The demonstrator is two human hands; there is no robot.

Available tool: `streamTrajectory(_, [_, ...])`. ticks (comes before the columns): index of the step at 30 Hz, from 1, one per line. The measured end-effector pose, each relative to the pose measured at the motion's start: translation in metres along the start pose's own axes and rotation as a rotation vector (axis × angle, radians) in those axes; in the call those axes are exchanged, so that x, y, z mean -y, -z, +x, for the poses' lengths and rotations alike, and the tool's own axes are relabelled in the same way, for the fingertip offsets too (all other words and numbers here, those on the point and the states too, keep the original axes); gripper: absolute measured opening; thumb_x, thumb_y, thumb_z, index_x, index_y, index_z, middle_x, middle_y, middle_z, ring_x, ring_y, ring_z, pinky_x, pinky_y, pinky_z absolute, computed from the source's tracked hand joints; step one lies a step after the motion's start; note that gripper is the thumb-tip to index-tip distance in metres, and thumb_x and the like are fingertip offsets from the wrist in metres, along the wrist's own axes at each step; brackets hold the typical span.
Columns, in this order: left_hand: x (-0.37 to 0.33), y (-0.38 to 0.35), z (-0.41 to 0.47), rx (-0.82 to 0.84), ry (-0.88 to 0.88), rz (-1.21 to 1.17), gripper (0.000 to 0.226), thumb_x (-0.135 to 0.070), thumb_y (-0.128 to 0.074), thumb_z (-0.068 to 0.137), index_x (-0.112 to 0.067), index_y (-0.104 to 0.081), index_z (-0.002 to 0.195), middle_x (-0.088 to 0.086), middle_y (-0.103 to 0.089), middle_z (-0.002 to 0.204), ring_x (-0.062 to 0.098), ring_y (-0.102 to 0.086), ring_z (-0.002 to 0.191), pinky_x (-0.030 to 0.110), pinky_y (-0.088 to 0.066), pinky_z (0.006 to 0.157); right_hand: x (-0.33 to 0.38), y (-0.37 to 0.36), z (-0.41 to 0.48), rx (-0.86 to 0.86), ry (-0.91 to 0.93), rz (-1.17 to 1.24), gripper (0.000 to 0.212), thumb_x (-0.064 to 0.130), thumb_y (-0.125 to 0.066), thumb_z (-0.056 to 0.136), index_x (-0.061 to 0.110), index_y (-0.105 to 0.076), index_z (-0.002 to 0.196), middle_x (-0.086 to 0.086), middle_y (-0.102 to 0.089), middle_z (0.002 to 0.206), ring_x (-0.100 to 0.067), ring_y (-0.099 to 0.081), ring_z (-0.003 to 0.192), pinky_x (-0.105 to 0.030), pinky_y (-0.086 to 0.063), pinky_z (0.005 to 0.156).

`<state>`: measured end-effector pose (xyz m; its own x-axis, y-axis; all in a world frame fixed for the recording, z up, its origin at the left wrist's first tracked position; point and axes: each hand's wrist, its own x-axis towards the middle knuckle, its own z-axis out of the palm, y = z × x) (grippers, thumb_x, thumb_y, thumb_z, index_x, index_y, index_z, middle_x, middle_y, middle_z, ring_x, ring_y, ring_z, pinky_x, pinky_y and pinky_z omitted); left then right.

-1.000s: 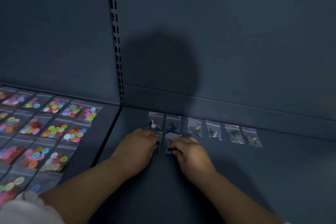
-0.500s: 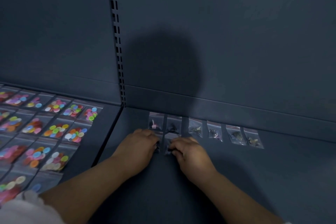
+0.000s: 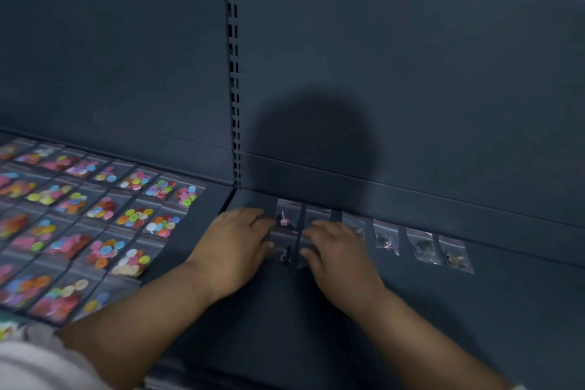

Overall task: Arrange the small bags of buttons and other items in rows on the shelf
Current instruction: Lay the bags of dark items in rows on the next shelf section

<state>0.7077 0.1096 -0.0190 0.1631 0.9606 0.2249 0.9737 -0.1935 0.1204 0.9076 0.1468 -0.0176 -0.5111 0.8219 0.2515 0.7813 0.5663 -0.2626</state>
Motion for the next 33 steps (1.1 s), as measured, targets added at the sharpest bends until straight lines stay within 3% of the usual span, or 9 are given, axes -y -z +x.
streamTrajectory(4, [0.008, 0.023, -0.025, 0.013, 0.104, 0.107, 0.049, -0.043, -0.050, 0.085, -0.014, -0.059, 0.124, 0.012, -0.059, 0.125, 0.031, -0.056, 0.114, 0.042, -0.042, 0.099, 0.015, 0.001, 0.010, 0.098, 0.055, -0.037, 0.047, 0.041, -0.044, 0.094, 0.023, -0.044, 0.137, 0.000, -0.038, 0.146, -0.021, -0.033, 0.134, -0.036, -0.024, 0.113])
streamTrajectory(10, [0.029, 0.052, -0.070, 0.014, 0.239, 0.215, 0.052, -0.047, -0.040, 0.081, -0.014, -0.066, 0.111, 0.011, -0.066, 0.109, 0.031, -0.065, 0.095, 0.041, -0.053, 0.082, 0.061, -0.004, 0.023, 0.121, 0.171, -0.003, 0.052, 0.045, -0.043, 0.094, 0.021, -0.039, 0.140, -0.002, -0.031, 0.150, -0.021, -0.026, 0.138, -0.038, -0.020, 0.115])
streamTrajectory(16, [0.066, 0.085, -0.127, -0.062, 0.318, 0.199, 0.055, -0.050, -0.036, 0.082, -0.018, -0.060, 0.120, 0.007, -0.063, 0.113, 0.029, -0.062, 0.100, 0.040, -0.051, 0.084, 0.136, -0.004, 0.024, 0.168, 0.284, -0.013, 0.054, 0.046, -0.037, 0.097, 0.024, -0.028, 0.145, 0.002, -0.021, 0.154, -0.018, -0.017, 0.140, -0.033, -0.013, 0.114])
streamTrajectory(20, [0.104, 0.107, -0.175, -0.064, 0.381, 0.209, 0.047, -0.046, -0.044, 0.084, -0.017, -0.060, 0.117, 0.008, -0.062, 0.114, 0.030, -0.061, 0.099, 0.041, -0.050, 0.083, 0.198, -0.014, 0.027, 0.172, 0.345, -0.014, 0.052, 0.045, -0.039, 0.097, 0.023, -0.031, 0.143, 0.002, -0.025, 0.152, -0.018, -0.021, 0.138, -0.032, -0.015, 0.114])
streamTrajectory(22, [0.127, 0.118, -0.203, -0.066, 0.410, 0.204, 0.049, -0.045, -0.050, 0.086, -0.017, -0.056, 0.125, 0.009, -0.057, 0.126, 0.031, -0.056, 0.113, 0.043, -0.045, 0.093, 0.235, -0.023, 0.028, 0.165, 0.367, -0.007, 0.050, 0.043, -0.042, 0.095, 0.021, -0.037, 0.140, -0.001, -0.031, 0.149, -0.021, -0.027, 0.136, -0.033, -0.021, 0.113])
streamTrajectory(24, [0.153, 0.130, -0.233, -0.076, 0.432, 0.215, 0.056, -0.050, -0.043, 0.088, -0.017, -0.051, 0.132, 0.009, -0.055, 0.131, 0.030, -0.052, 0.118, 0.042, -0.042, 0.098, 0.275, -0.031, 0.028, 0.167, 0.376, 0.007, 0.052, 0.045, -0.040, 0.093, 0.019, -0.041, 0.138, -0.003, -0.036, 0.146, -0.023, -0.031, 0.133, -0.035, -0.025, 0.111])
streamTrajectory(28, [0.206, 0.158, -0.287, -0.123, 0.470, 0.211, 0.059, -0.054, -0.033, 0.085, -0.015, -0.058, 0.122, 0.006, -0.062, 0.117, 0.028, -0.059, 0.106, 0.040, -0.047, 0.090, 0.354, -0.046, 0.033, 0.155, 0.417, 0.010, 0.050, 0.044, -0.042, 0.095, 0.018, -0.040, 0.138, -0.002, -0.037, 0.145, -0.023, -0.032, 0.132, -0.035, -0.026, 0.111])
streamTrajectory(33, [0.263, 0.182, -0.341, -0.147, 0.495, 0.181, 0.053, -0.047, -0.047, 0.093, -0.018, -0.045, 0.137, 0.002, -0.051, 0.134, 0.023, -0.048, 0.122, 0.036, -0.037, 0.103, 0.435, -0.060, 0.039, 0.163, 0.438, 0.034, 0.049, 0.043, -0.042, 0.096, 0.020, -0.037, 0.139, 0.000, -0.036, 0.145, -0.020, -0.031, 0.132, -0.031, -0.023, 0.109])
